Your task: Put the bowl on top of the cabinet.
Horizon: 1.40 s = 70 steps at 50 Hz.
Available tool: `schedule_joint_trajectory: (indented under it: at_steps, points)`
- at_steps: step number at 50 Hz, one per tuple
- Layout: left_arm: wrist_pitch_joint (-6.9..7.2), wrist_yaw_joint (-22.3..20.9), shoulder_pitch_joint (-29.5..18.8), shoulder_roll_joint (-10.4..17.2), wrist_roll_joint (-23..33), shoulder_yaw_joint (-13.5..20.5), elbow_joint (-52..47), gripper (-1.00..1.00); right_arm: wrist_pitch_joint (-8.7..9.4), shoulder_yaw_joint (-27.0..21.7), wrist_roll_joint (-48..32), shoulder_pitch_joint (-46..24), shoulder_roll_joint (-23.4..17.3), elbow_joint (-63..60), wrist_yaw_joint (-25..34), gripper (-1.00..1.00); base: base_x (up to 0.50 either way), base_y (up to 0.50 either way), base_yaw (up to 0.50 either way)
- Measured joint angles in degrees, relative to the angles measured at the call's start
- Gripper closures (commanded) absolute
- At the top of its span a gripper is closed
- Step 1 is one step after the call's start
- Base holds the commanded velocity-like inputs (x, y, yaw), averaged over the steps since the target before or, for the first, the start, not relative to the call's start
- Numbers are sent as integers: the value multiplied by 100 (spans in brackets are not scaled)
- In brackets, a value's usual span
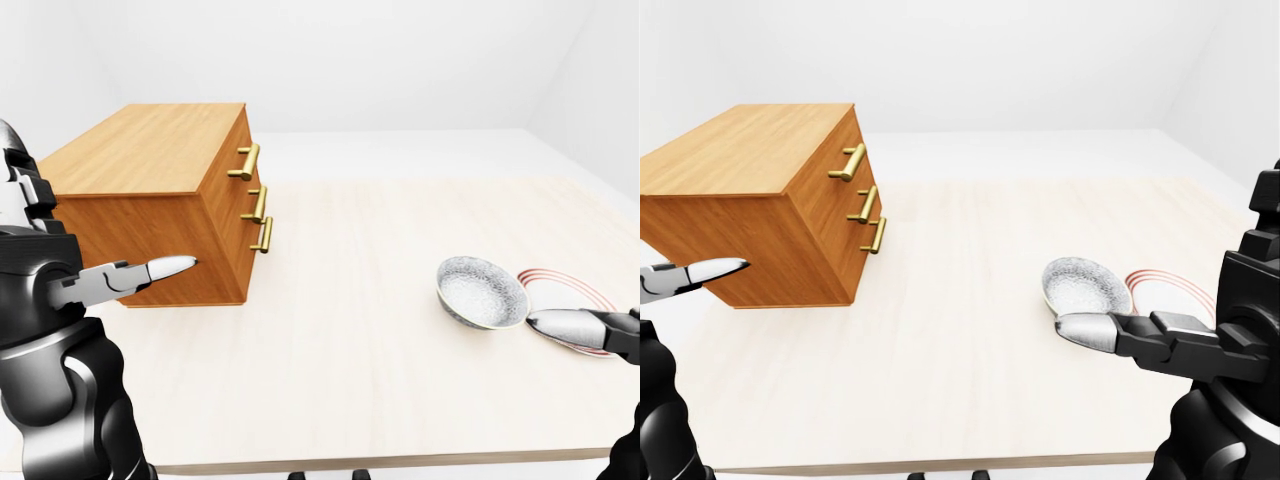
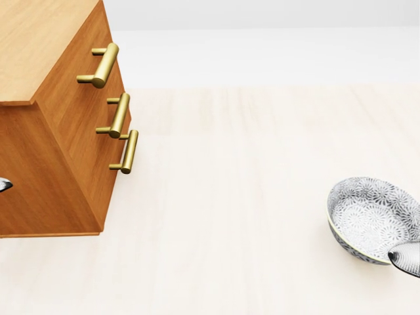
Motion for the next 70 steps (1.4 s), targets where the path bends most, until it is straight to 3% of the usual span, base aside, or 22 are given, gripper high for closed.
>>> schedule_joint_trajectory:
  at_steps: [52, 70]
  points:
    - [0, 8, 20, -17, 19, -15, 32, -100, 0, 7, -14, 13, 14, 13, 7, -100, 1, 22, 0]
    - [0, 17, 12, -18, 24, -18, -6, -100, 0, 8, -59, 15, 13, 64, 5, -100, 0, 1, 0]
